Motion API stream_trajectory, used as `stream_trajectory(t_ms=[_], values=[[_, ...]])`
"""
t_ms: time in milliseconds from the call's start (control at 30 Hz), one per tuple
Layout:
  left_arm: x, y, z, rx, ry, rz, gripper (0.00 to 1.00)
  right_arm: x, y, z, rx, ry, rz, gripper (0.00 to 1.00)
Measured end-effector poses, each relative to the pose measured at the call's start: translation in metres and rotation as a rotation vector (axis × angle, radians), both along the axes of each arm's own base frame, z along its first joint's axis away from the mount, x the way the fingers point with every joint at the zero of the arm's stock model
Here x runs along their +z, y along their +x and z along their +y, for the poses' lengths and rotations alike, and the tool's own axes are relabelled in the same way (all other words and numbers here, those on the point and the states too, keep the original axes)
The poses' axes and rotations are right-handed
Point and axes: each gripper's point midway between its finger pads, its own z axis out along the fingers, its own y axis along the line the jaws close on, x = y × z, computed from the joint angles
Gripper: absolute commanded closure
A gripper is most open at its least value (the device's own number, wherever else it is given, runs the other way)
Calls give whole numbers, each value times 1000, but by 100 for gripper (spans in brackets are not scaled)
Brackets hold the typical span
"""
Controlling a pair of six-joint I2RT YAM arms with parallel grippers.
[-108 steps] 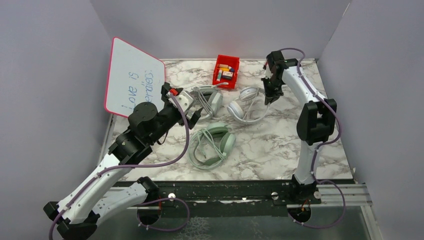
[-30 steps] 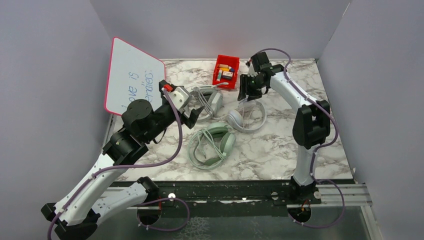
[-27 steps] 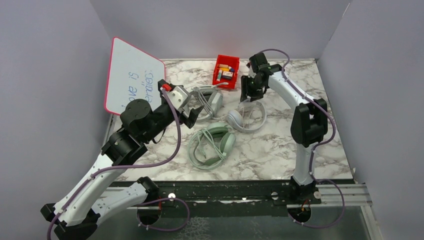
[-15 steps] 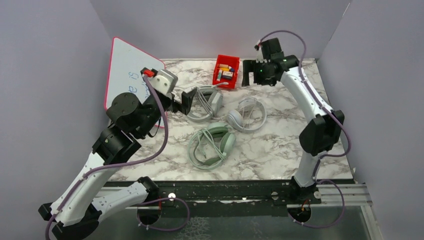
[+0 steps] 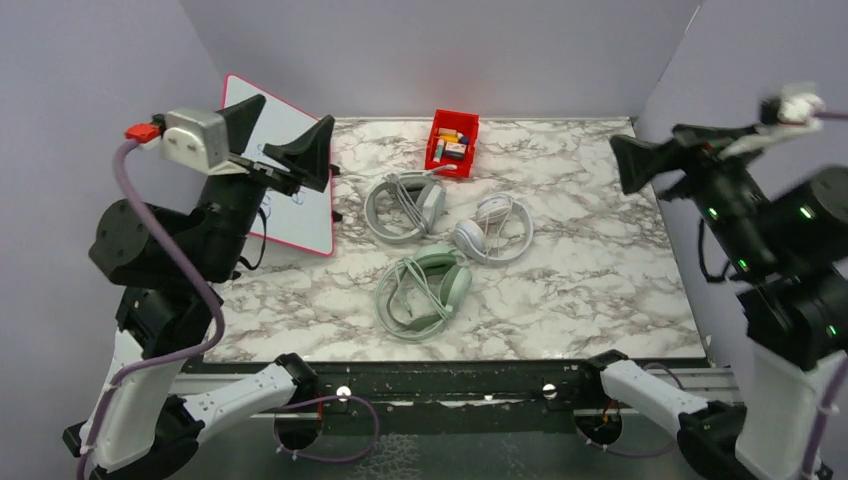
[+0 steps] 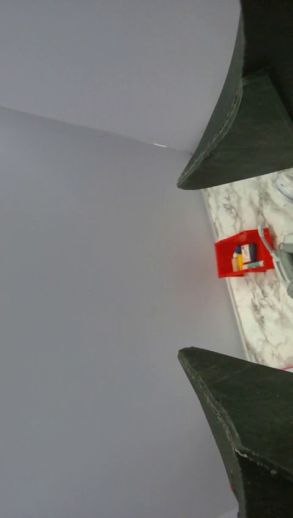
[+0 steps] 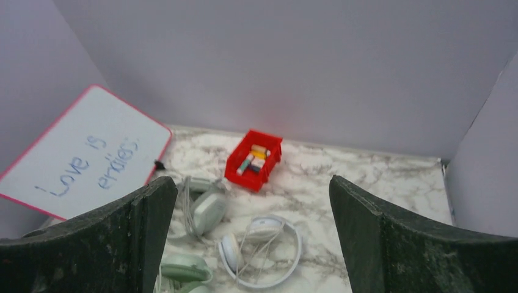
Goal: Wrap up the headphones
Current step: Reset both arms
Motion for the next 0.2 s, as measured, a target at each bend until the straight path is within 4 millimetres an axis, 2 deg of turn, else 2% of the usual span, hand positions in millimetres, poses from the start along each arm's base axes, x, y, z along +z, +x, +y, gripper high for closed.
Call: stream_trajectory(t_ms=[67,133,200], values=[[11,-9,8,1,-28,-30,1,33,-44,-14,9,40,-143,0],[17,-15,14,3,-45,-48,1,53,-74,-24,12,71,-234,0],[19,-17,18,9,-53,-53,1,64,-91,-30,13,87,-292,0]])
